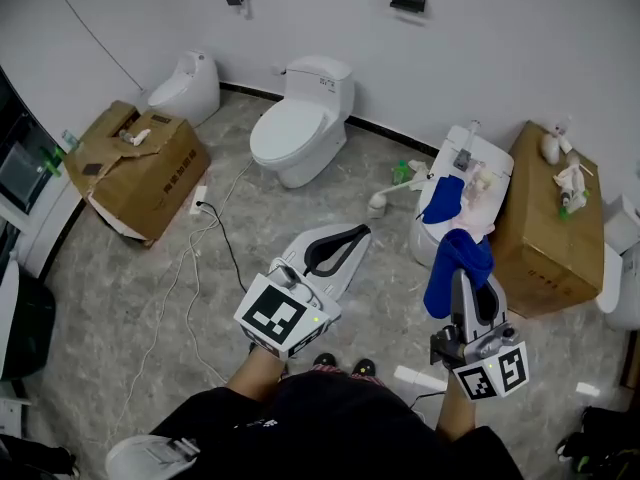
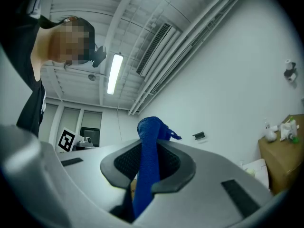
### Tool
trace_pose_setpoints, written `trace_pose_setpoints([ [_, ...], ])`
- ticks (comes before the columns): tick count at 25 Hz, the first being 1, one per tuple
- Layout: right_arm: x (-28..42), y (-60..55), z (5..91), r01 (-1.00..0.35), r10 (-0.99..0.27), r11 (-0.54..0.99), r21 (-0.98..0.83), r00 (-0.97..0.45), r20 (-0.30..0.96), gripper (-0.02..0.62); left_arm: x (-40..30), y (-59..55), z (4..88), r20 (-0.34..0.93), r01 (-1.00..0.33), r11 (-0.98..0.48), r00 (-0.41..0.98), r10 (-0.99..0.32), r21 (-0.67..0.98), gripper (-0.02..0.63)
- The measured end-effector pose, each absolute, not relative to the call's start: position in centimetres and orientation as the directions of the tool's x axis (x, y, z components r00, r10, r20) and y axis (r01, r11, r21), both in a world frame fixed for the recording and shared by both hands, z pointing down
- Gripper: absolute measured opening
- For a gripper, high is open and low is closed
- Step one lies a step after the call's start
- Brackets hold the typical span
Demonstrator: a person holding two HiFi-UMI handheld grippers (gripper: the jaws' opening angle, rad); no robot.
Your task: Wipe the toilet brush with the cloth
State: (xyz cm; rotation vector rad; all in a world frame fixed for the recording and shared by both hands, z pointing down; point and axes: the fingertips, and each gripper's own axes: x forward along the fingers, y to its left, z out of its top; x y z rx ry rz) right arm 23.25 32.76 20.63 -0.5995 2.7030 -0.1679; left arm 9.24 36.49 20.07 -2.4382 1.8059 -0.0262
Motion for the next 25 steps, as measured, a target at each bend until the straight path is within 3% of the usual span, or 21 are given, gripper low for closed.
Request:
trace_pose_setpoints([
  [14,26.0,30.3,20.7,-0.371,-0.407,0.913,-0.168,-0.850,-0.335,0.064,12.5,34.1,19.4,-0.059,-0.951,-0.307,0.309,-0.949,-0.040,0.008],
  [25,29.1,28.9,22.5,-0.348,-0.396,0.917,-0.197,-0.855,-0.335,0.064,15.9,33.9,20.1,-0.051,-0.953,-0.283,0.289,-0.956,-0.105,0.008],
])
